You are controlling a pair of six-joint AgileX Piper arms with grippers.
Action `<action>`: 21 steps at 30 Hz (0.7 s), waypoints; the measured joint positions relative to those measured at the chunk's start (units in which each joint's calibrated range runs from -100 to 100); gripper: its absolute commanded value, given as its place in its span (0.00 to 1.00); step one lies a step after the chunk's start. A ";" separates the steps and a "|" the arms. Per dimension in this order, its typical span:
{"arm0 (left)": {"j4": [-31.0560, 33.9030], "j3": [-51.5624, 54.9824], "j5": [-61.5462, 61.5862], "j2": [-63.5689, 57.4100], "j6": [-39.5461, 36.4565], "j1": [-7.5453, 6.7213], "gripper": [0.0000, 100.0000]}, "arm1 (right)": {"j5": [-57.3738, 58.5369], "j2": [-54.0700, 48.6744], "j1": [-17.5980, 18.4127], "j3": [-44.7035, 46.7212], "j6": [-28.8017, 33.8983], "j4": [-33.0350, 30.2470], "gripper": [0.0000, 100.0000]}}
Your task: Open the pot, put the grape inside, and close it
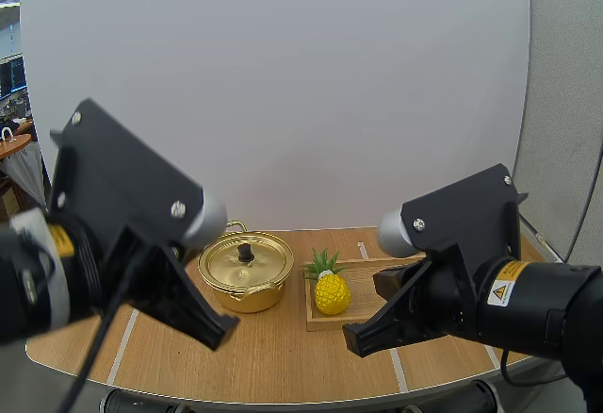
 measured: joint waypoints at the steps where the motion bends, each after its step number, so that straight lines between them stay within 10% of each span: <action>1: -0.24 1.15 0.00 -1.91 -0.10 0.00 0.00 | 0.00 -1.14 -0.45 0.00 -0.09 0.46 0.00; 6: -2.04 11.58 -2.62 -12.20 -4.25 0.00 0.00 | -6.11 -2.55 -3.16 0.00 -0.08 1.27 0.00; 13: -2.04 29.01 -70.80 -13.83 -9.62 0.00 0.00 | -52.10 -2.67 -3.31 11.40 -0.41 -0.66 0.00; 21: -4.54 45.70 -111.67 -13.71 -10.06 0.00 0.00 | -97.50 -2.67 -3.31 33.64 -0.41 -0.77 0.00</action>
